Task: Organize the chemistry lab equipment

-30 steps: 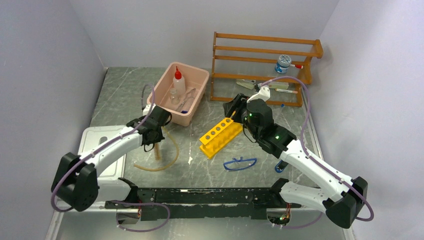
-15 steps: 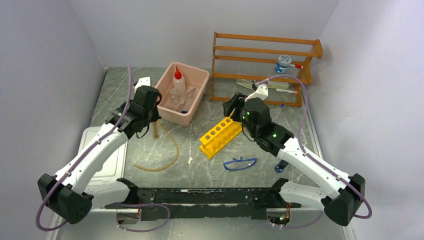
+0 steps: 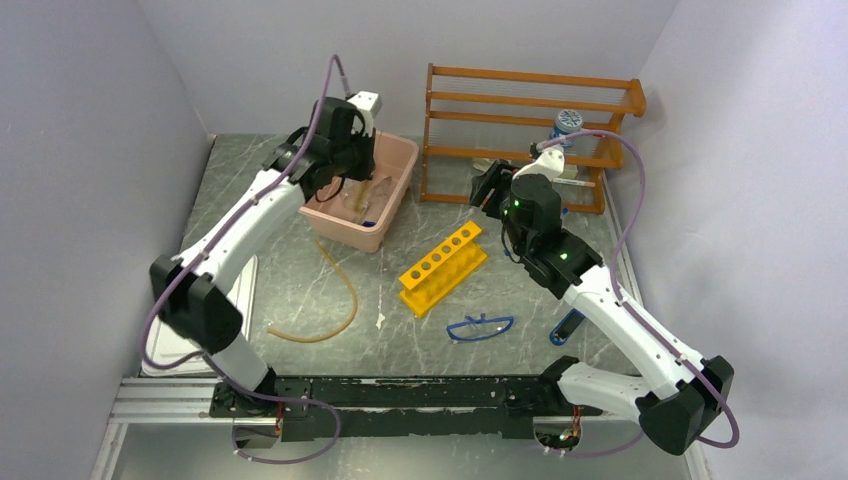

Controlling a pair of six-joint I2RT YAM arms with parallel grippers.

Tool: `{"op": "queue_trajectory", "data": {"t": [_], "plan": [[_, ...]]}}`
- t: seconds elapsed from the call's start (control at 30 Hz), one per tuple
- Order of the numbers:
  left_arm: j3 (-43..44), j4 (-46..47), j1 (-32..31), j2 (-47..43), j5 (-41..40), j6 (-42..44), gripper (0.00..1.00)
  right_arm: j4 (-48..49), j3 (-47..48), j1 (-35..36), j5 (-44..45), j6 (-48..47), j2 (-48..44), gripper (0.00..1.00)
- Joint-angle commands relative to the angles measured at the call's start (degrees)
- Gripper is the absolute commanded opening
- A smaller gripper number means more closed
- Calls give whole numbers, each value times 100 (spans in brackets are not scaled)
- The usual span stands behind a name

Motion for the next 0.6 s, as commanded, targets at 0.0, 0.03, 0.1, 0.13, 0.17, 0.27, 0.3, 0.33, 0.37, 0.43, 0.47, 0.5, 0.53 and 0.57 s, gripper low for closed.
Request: {"op": "queue_trajectory", "data": {"t": [0.0, 0.03, 0.1, 0.13, 0.17, 0.27, 0.3, 0.33, 0.37, 0.43, 0.47, 0.5, 0.53, 0.57], "plan": [[619, 7, 31, 740, 237, 494, 5, -81, 134, -175, 175, -160, -1, 62], [711, 11, 40, 957, 235, 513, 5, -94, 144, -199, 176, -146, -5, 63], [887, 3, 80, 1356, 242, 532, 5, -113, 153, -251, 184, -116, -6, 63], [971, 3, 130, 1567, 266, 559, 5, -137, 160, -276, 173, -70, 1, 63], [1055, 7, 196, 1772, 359, 564, 5, -172, 188, -316, 131, -27, 9, 63], [1283, -1, 413, 2337, 696, 616, 5, -251, 266, -412, 31, 63, 61, 63], [1329, -17, 463, 2515, 808, 644, 5, -261, 264, -428, 21, 82, 60, 63], [1334, -23, 479, 2604, 887, 674, 5, -258, 249, -449, 19, 93, 60, 63], [1297, 6, 489, 2651, 975, 705, 5, -265, 220, -472, 33, 102, 56, 63], [1188, 95, 491, 2702, 1092, 698, 5, -258, 163, -521, 40, 117, 40, 63], [1142, 136, 491, 2728, 1147, 703, 5, -256, 147, -549, 25, 123, 51, 63], [1112, 164, 484, 2759, 1174, 713, 5, -257, 144, -585, 3, 119, 66, 63], [1098, 169, 490, 2796, 1241, 718, 5, -259, 152, -624, -25, 124, 83, 63], [1113, 155, 483, 2843, 1324, 745, 5, -264, 158, -655, -59, 128, 109, 63]]}}
